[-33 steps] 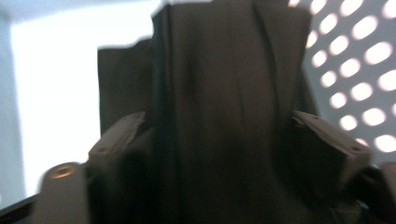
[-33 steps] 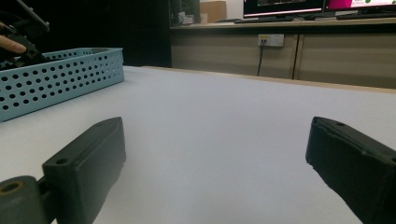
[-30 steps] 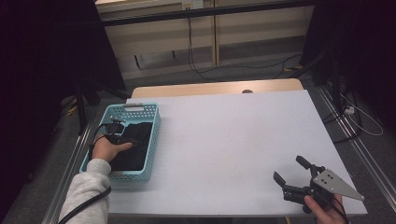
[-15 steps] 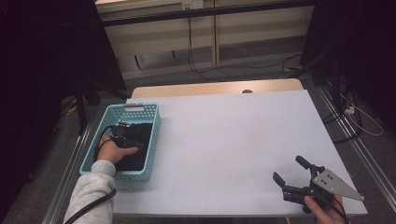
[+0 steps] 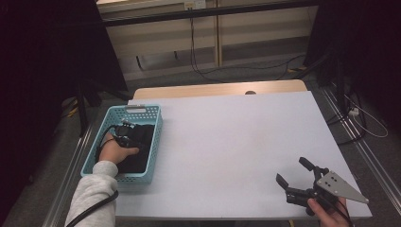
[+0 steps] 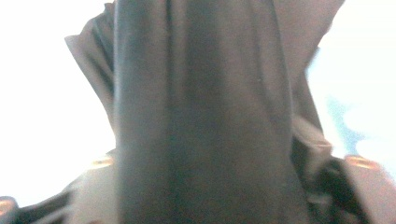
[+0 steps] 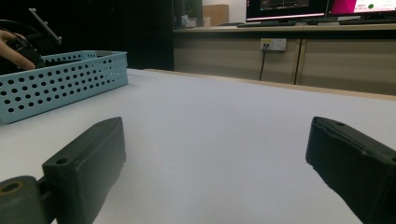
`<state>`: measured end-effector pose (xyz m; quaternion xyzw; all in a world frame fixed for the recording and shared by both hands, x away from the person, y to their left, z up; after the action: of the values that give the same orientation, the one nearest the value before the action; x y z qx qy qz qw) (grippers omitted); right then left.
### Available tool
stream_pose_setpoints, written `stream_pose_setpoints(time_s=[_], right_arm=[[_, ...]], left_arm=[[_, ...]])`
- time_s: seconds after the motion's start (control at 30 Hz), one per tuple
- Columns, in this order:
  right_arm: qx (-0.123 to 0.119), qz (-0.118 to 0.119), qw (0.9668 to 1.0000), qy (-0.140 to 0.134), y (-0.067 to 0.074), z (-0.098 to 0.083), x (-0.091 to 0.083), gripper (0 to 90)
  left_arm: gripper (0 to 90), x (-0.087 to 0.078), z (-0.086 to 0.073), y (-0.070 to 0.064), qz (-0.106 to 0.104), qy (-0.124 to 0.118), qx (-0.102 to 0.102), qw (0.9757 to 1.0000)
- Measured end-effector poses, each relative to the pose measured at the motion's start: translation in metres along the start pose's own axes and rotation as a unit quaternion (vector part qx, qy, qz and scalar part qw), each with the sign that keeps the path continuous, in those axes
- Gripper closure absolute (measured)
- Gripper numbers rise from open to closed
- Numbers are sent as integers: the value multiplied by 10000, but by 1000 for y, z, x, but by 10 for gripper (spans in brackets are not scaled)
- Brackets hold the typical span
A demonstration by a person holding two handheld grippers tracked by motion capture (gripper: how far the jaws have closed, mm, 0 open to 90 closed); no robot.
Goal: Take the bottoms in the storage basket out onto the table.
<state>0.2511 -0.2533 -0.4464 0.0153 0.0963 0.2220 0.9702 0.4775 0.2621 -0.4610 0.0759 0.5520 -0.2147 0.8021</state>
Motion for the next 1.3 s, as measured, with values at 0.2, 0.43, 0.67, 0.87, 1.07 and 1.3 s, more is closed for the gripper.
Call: stream_pose_setpoints(time_s=[0.2, 0.43, 0.67, 0.87, 1.07, 1.3], right_arm=[[6, 9, 10000, 15, 0, 0, 1, 46], [-13, -17, 10000, 1, -1, 0, 0, 46], [24, -30, 10000, -9, -2, 0, 0, 46], [51, -43, 10000, 2, -3, -1, 0, 46], [53, -36, 10000, 11, -3, -1, 0, 45], [65, -45, 10000, -10, -2, -1, 0, 45]], left_arm=[[612, -1, 1, -3, -214, 105, -154, 9996], [656, -2, 4, -7, -108, 233, -156, 9995], [680, -7, 5, -2, -306, 106, -269, 9991], [707, -40, 20, 4, -363, -297, -350, 9983], [713, -90, 45, -1, -399, -1004, -274, 9938], [714, -148, 73, -22, -565, -1791, -82, 9822]])
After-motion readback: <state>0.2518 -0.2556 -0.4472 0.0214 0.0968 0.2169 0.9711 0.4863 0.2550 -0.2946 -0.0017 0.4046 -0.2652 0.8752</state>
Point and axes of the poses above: each handheld gripper's, and its own axes: x roughly forward along the jaws, z roughly out of its top, y roughly to its left, the point moved 4 cm from there along x, roughly forward along the jaws, and after that the axes turned 3 degrees about y, right-handed, at the moved point
